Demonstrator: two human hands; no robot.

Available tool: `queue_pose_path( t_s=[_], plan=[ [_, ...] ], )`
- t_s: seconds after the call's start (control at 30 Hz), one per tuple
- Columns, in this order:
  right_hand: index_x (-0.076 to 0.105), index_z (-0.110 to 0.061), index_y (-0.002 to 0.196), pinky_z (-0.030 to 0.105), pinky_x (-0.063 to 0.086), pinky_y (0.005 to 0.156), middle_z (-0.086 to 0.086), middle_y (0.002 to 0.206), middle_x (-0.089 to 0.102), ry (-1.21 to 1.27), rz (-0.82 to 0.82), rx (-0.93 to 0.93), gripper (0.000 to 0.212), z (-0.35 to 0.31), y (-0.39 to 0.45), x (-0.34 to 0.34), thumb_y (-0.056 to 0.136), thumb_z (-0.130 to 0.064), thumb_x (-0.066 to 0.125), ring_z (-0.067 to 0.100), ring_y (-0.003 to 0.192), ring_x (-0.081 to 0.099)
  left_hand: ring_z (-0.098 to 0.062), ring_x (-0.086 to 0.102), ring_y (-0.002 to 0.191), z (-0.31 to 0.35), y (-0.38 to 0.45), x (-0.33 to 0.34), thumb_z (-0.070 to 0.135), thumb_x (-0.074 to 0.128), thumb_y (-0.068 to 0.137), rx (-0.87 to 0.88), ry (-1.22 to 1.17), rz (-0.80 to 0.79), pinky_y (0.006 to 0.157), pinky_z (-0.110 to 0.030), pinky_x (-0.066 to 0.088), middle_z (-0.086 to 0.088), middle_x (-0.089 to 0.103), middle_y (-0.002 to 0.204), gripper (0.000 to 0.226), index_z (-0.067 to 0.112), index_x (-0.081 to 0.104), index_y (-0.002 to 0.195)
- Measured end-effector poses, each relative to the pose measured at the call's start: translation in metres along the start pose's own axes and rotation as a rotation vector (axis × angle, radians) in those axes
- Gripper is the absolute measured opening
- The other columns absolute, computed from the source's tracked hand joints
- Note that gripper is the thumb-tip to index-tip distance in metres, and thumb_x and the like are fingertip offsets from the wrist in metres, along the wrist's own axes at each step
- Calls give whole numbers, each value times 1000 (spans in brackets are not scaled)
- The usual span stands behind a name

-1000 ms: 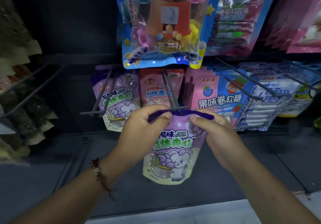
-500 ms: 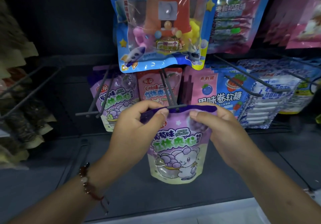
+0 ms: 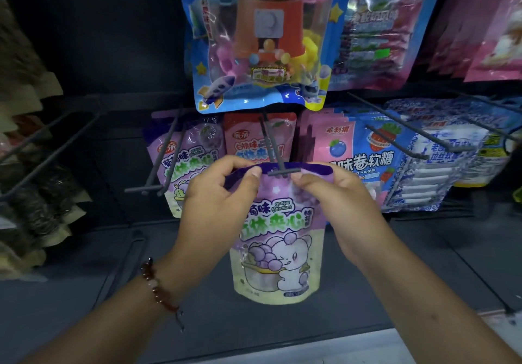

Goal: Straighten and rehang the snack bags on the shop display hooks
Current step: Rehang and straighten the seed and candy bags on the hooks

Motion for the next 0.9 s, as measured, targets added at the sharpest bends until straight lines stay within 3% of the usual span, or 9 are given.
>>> queue_pose_path(
  t_s=[0.13,0.3,0.43,0.53,0.63,0.73,0.8,0.87,0.9],
  plan=[
    [68,-22,74,13,45,57,-13,61,68,-82,172,7,13,10,11,3,86,-27,71,-3,56,60,1,62,73,-12,10,10,28,61,95,-44,76,-14,66,-22,51,19,66,80,11,32,65,86],
    [54,-30,68,7,38,51,-26,54,59,-214,188,-147,25,6,16,7,88,-30,70,-9,53,55,-4,64,80,-15,18,10,31,62,95,-1,171,9,75,-40,56,18,68,83,6,36,65,97],
    [62,-32,92,14,50,68,-23,78,68,-291,134,-191,9,13,13,0,88,-29,69,-5,74,63,-9,61,98,-14,12,5,30,60,96,61,276,-38,87,-40,53,17,65,106,20,36,62,115],
    [58,-32,112,31,54,84,-18,98,67,-420,80,-164,23,14,4,-9,90,-30,66,0,92,63,-3,44,124,-5,7,2,24,58,96,150,376,-62,103,-28,40,17,49,134,44,34,49,138],
    [43,-36,139,14,39,95,-28,123,50,-556,69,-153,49,-9,-12,-22,94,-24,60,-12,110,45,-10,15,147,5,-8,1,29,59,95,102,538,-188,114,-30,22,10,14,161,70,35,22,154],
    [30,-30,150,10,27,97,-16,145,41,-740,27,-165,62,-52,-30,-29,95,-18,54,-5,127,35,-18,5,152,24,-37,-16,34,60,89,-4,600,-381,117,-42,29,9,-11,164,85,45,4,153],
    [26,-25,152,11,18,107,-6,153,35,-866,-55,-176,64,-84,-41,-27,95,-14,53,6,140,26,-16,2,152,53,-55,-33,31,57,90,-105,637,-525,113,-36,34,20,-32,156,93,54,-13,148],
    [23,-24,154,14,8,112,-4,159,25,-914,-112,-153,64,-119,-46,-26,97,-18,52,9,147,14,-9,10,150,93,-59,-53,30,51,94,-153,619,-597,106,-28,38,28,-29,155,86,60,-12,144],
    [22,-24,154,16,7,113,-4,161,22,-913,-114,-146,64,-137,-46,-26,97,-22,52,10,148,11,-5,18,147,116,-53,-62,31,47,93,-99,580,-556,105,-24,38,28,-16,159,79,60,-4,146]
  ],
)
Point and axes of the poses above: each hand's wrist, its own y-axis towards the middle knuckle, its own x-axis out of the palm, z = x × y, the point moved 3 cm from there along y, towards the middle knuckle
